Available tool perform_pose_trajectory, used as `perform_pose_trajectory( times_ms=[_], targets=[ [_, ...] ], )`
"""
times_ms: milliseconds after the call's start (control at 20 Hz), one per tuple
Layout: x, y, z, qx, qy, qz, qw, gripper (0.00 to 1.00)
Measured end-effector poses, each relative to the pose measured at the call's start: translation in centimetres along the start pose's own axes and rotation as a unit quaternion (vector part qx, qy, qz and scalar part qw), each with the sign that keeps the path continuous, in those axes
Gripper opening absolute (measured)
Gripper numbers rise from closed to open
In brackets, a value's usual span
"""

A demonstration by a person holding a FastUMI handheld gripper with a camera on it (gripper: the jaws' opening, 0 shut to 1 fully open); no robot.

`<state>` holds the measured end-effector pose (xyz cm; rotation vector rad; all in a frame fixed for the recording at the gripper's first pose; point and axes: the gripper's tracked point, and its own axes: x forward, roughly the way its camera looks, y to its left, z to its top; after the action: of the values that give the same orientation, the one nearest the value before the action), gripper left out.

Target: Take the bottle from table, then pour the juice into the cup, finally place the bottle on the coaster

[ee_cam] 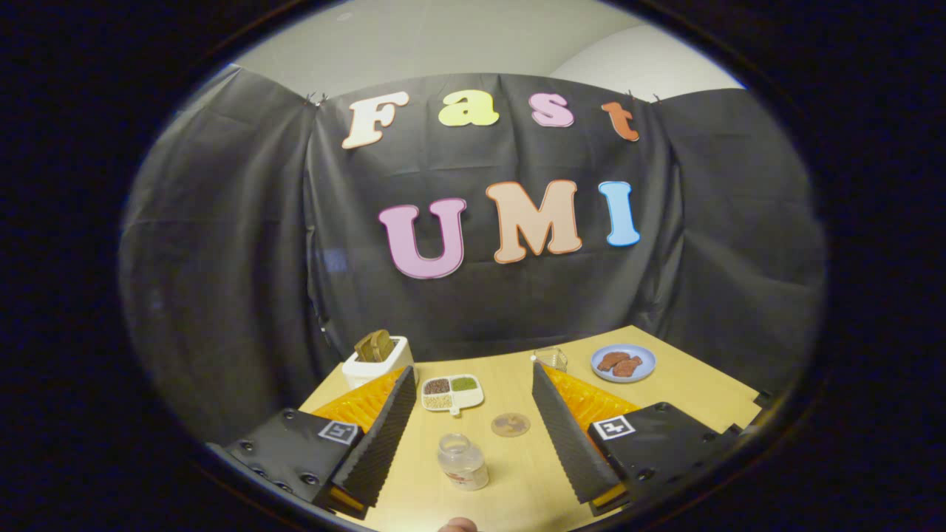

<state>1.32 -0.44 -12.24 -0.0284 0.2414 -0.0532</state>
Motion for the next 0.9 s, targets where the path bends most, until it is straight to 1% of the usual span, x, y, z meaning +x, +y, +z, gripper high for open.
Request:
perform_pose_trajectory(
  times_ms=[300,600,900],
  targets=[
    [3.3,1.1,-8.4,-0.033,0.085,0.01,0.996,0.98],
    [6.0,1.4,-16.4,-0.056,0.171,0.003,0.984,0.99],
    [7.8,2.0,-21.1,-0.076,0.225,0.003,0.971,0.99]
  ],
)
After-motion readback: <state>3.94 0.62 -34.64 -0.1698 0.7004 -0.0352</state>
